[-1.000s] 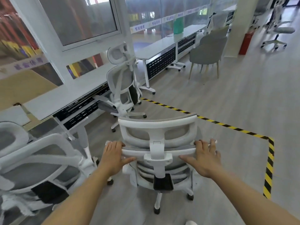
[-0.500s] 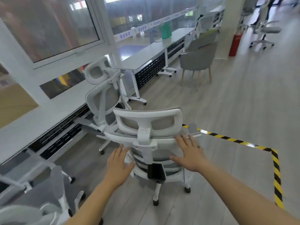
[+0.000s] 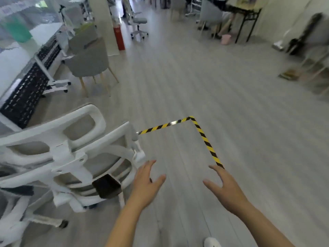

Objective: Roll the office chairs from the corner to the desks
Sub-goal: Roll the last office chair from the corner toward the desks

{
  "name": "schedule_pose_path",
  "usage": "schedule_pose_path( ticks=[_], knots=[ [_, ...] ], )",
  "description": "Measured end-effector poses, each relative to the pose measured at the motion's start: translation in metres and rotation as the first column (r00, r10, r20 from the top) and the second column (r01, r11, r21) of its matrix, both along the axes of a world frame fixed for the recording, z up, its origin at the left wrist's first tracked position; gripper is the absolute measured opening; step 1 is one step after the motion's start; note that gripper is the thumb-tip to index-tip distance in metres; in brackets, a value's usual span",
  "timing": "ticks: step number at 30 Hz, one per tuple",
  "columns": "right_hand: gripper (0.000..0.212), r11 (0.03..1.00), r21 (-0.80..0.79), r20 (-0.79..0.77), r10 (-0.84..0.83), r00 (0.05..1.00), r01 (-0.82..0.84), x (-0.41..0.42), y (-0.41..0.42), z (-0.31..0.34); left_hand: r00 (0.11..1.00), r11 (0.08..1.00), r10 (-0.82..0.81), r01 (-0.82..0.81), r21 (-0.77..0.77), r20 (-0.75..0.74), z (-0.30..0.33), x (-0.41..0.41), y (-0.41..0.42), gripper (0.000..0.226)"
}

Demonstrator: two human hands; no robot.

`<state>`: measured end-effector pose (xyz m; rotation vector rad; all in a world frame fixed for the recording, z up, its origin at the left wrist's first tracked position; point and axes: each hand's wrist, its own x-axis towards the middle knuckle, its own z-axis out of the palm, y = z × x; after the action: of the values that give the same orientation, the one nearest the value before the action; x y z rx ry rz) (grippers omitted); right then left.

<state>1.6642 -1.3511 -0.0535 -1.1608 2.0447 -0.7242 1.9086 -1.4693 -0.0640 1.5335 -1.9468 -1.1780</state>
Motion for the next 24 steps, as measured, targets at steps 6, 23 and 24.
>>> schedule_pose_path(
  ticks=[6, 23, 24],
  knots=[
    [0.054, 0.929, 0.03, -0.024, -0.368, 0.93, 0.369, -0.064, 0.104, 0.001, 0.893, 0.89, -0.45, 0.448, 0.087, 0.008, -0.014, -0.125, 0.04, 0.066],
    [0.061, 0.554, -0.099, 0.027, -0.829, 0.558, 0.827, -0.296, 0.361, -0.008, 0.415, 0.422, -0.905, 0.904, 0.066, 0.091, 0.003, -0.475, 0.242, 0.07],
    [0.062, 0.519, -0.088, 0.035, -0.851, 0.524, 0.85, -0.305, 0.377, -0.011, 0.367, 0.376, -0.922, 0.924, 0.065, 0.122, 0.003, -0.49, 0.256, 0.07]
  ],
)
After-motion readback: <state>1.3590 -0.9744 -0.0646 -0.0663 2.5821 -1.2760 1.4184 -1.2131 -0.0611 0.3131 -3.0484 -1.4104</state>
